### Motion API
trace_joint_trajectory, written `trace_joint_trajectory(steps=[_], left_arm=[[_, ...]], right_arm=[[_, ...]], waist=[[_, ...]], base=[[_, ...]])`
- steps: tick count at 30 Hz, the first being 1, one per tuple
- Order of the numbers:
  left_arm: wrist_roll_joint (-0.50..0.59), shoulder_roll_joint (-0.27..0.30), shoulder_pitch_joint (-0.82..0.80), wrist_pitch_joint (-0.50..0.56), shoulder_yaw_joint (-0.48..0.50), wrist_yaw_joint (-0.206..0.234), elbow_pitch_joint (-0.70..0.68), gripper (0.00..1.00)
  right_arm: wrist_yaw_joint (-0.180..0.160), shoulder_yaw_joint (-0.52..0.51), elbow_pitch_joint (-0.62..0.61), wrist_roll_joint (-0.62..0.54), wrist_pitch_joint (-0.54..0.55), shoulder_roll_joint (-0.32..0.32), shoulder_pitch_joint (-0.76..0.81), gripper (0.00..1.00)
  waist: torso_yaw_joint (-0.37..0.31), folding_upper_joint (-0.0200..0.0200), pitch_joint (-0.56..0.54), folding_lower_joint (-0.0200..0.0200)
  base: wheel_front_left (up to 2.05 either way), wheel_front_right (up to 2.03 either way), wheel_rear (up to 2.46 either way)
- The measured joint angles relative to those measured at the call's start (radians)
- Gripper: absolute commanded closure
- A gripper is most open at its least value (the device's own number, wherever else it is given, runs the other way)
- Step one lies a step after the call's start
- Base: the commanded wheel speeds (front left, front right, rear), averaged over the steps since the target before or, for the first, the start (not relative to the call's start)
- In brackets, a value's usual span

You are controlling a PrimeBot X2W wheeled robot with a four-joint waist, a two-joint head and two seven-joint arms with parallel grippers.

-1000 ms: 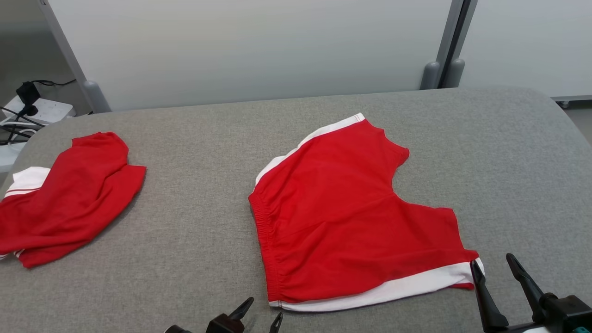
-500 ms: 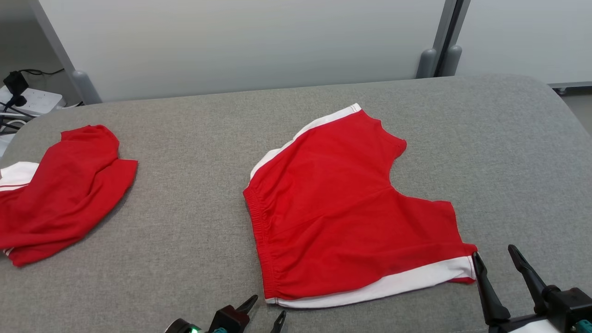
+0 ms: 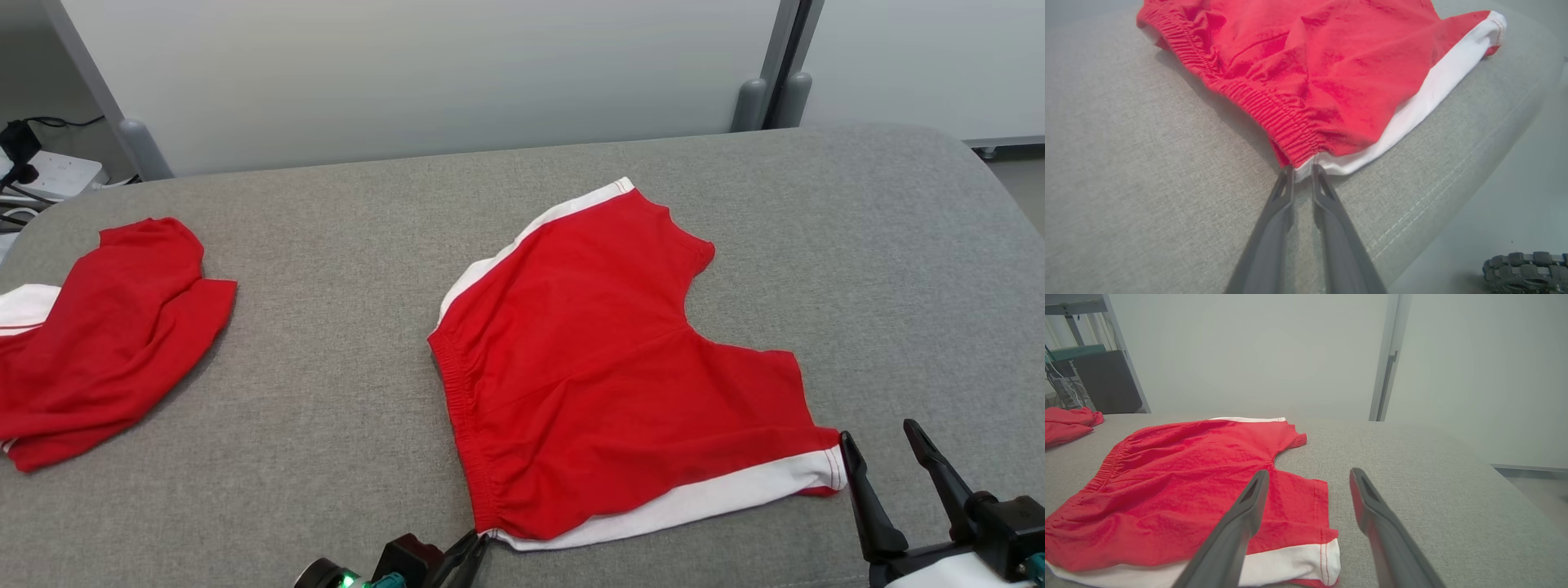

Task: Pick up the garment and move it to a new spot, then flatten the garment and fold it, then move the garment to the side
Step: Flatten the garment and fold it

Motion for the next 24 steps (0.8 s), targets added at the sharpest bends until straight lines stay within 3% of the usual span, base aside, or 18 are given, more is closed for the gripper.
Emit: trace_joint_trajectory(steps=[9, 24], left_arm=[[0.0, 0.0, 0.0, 0.0, -0.005, 0.0, 0.021, 1.0], [0.036, 0.026, 0.006, 0.0, 0.034, 0.0, -0.014, 1.0]], right_arm=[[0.0, 0.015, 0.019, 0.016, 0.0, -0.003, 0.0, 0.0], [0.0, 0.071, 0.361, 0.161, 0.0, -0.01, -0.069, 0.0]], waist=[[0.007, 0.0, -0.011, 0.0], [0.078, 0.0, 0.004, 0.0]], base=[[0.0, 0.0, 0.0], [0.0, 0.0, 0.0]])
